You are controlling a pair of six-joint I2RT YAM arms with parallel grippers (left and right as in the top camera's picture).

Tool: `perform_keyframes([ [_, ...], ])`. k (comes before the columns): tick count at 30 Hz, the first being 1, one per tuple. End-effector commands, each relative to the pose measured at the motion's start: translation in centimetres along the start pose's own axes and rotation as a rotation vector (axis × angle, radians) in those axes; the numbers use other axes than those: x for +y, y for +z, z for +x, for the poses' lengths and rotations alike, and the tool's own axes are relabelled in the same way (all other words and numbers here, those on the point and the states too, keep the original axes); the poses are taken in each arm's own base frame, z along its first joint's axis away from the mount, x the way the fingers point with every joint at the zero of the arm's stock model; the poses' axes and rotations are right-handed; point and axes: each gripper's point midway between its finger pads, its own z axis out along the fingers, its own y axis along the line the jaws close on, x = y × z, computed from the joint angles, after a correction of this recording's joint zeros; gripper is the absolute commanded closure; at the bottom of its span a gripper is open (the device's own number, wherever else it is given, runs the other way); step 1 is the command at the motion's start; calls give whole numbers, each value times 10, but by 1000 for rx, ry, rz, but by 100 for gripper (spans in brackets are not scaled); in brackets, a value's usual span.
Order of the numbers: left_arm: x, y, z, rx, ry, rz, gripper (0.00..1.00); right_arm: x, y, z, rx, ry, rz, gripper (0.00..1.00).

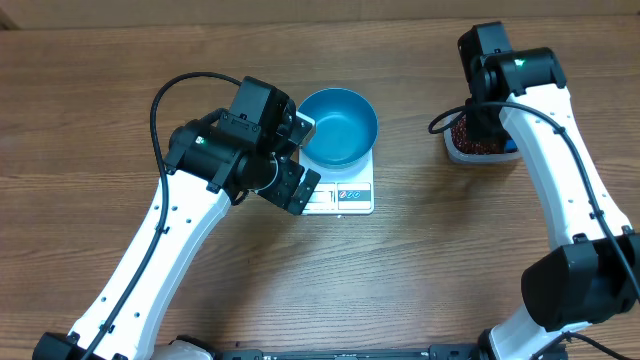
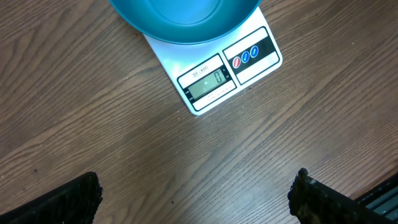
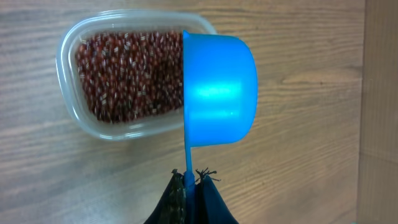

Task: Scoop item into bowl and weigh 150g on scale
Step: 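Dip the blue scoop into the red beans with the right gripper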

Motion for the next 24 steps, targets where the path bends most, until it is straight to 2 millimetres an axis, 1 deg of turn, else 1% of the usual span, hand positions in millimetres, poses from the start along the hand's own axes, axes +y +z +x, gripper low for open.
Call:
perform_keyframes([
  [1,-1,1,-2,-2,4,-5,0,-4,-4,-12,-46,17,25,96],
  [5,-1,1,-2,-2,4,-5,0,-2,2,-15,-44,15,35,96],
  [10,-1,1,-2,-2,4,-5,0,-1,15,-15,-16,-5,78,96],
  [15,-1,1,-2,-2,4,-5,0,0,20,-16,-9,-15,94,96],
  [21,-1,1,-2,-2,4,-5,0,8,36,-13,37,-43,102,96],
  [24,-1,1,-2,-2,4,-5,0,11,39,-12,46,-48,100,96],
])
